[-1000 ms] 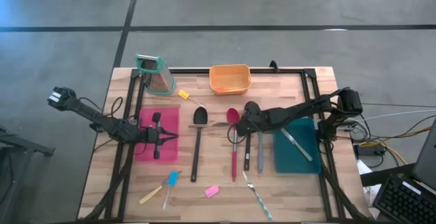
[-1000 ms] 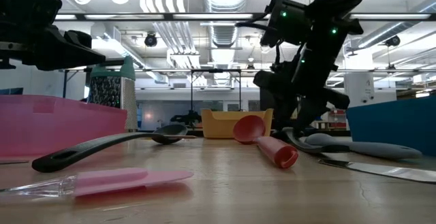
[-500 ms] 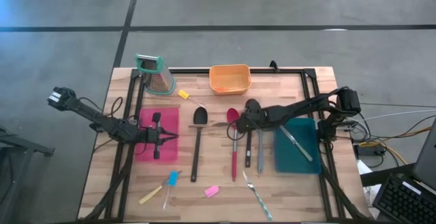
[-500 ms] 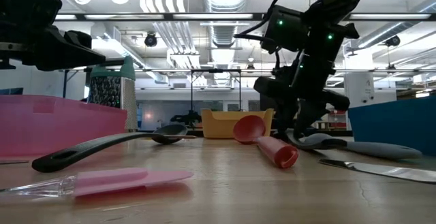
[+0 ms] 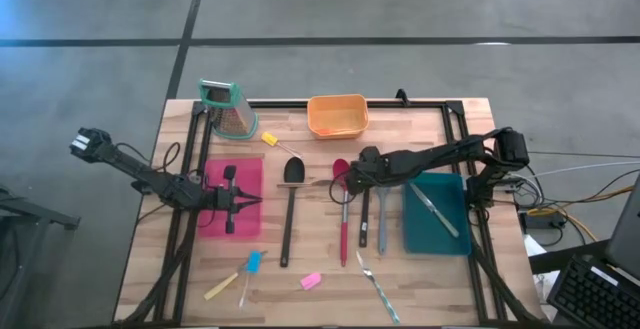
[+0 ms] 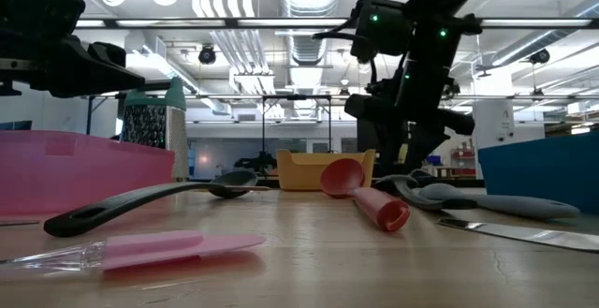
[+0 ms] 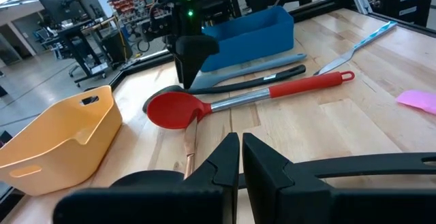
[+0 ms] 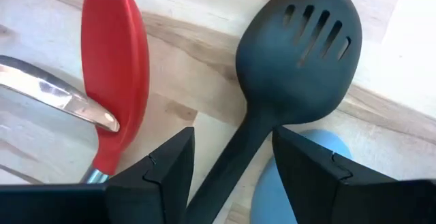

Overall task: Pick & Place Kitchen Items
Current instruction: Put the right black serving spoon into the pink bin

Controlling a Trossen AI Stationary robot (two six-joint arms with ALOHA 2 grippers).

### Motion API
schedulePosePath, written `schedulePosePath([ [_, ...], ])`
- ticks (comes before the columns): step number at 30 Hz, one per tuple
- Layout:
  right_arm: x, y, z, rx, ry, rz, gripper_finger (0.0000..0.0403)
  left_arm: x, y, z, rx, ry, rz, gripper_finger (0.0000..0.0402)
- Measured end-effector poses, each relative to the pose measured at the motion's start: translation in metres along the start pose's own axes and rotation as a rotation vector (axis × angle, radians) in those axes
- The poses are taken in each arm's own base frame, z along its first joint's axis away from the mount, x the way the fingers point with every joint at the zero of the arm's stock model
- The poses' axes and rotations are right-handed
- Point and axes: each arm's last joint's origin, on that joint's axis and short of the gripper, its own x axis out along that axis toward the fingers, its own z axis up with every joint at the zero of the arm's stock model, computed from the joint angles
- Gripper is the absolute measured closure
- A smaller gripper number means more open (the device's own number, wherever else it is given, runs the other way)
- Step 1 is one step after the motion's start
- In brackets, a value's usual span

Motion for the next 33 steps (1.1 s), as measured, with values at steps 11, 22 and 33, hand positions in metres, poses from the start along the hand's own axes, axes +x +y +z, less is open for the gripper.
schedulePosePath([
  [11,0.002,-0.003,0.0,0.0,0.009,-0.015,0.0231,0.0,0.0,0.0,0.0,0.0,0.0,0.0378],
  [22,0.004,-0.006,-0.003,0.016,0.02,-0.029,0.0211,0.0,0.0,0.0,0.0,0.0,0.0,0.0378],
  [33,0.018,0.0,-0.007,0.007,0.065,-0.005,0.0234,0.0,0.0,0.0,0.0,0.0,0.0,0.0378],
])
